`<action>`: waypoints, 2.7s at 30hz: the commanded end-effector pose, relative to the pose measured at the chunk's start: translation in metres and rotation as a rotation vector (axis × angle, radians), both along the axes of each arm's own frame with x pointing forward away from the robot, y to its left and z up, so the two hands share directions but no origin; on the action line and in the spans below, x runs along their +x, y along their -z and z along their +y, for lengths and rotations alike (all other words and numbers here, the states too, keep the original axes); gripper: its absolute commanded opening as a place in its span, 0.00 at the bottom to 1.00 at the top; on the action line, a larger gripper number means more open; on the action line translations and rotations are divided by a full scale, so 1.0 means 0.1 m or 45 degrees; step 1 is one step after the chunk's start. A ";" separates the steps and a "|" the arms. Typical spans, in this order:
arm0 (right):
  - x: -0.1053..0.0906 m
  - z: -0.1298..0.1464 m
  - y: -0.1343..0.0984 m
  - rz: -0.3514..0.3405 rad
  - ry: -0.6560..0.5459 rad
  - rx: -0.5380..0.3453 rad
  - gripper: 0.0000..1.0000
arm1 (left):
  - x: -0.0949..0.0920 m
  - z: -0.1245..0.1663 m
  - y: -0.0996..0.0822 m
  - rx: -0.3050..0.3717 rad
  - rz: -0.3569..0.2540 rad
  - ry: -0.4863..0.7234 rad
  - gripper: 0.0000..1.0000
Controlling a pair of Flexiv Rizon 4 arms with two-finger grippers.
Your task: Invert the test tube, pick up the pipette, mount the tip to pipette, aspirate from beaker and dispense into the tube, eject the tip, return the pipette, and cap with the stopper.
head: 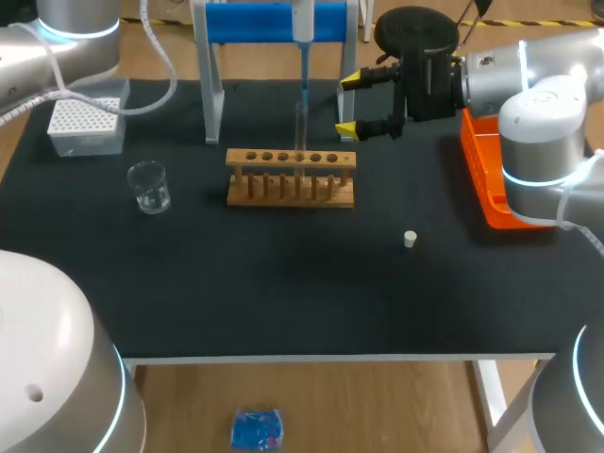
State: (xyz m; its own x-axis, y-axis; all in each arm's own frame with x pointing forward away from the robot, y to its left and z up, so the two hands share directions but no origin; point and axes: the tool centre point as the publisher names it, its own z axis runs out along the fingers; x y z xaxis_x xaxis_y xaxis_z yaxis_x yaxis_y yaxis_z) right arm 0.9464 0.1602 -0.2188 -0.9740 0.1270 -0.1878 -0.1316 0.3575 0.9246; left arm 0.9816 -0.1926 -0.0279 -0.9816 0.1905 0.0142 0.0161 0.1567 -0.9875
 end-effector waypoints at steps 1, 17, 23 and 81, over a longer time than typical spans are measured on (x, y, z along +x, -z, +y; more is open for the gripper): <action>0.00 0.00 0.00 -0.001 0.001 0.000 1.00 | -0.05 0.02 0.00 0.002 0.001 -0.015 0.00; 0.00 0.00 0.00 -0.001 0.001 0.000 1.00 | -0.01 0.06 0.11 -0.002 0.001 -0.036 0.00; 0.00 0.00 0.00 -0.001 0.001 0.000 1.00 | 0.01 0.07 0.14 -0.004 -0.005 -0.040 0.00; 0.00 0.00 0.00 -0.001 0.001 0.000 1.00 | 0.11 0.09 0.39 -0.017 0.019 -0.047 0.00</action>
State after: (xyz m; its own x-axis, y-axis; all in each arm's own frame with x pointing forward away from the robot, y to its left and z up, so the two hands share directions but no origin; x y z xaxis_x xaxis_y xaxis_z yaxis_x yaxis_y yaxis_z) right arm 0.9464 0.1603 -0.2188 -0.9740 0.1270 -0.1878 -0.1317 0.3574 0.9246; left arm 0.9913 -0.1836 -0.0654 -0.9885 0.1488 0.0266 -0.0046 0.1461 -0.9893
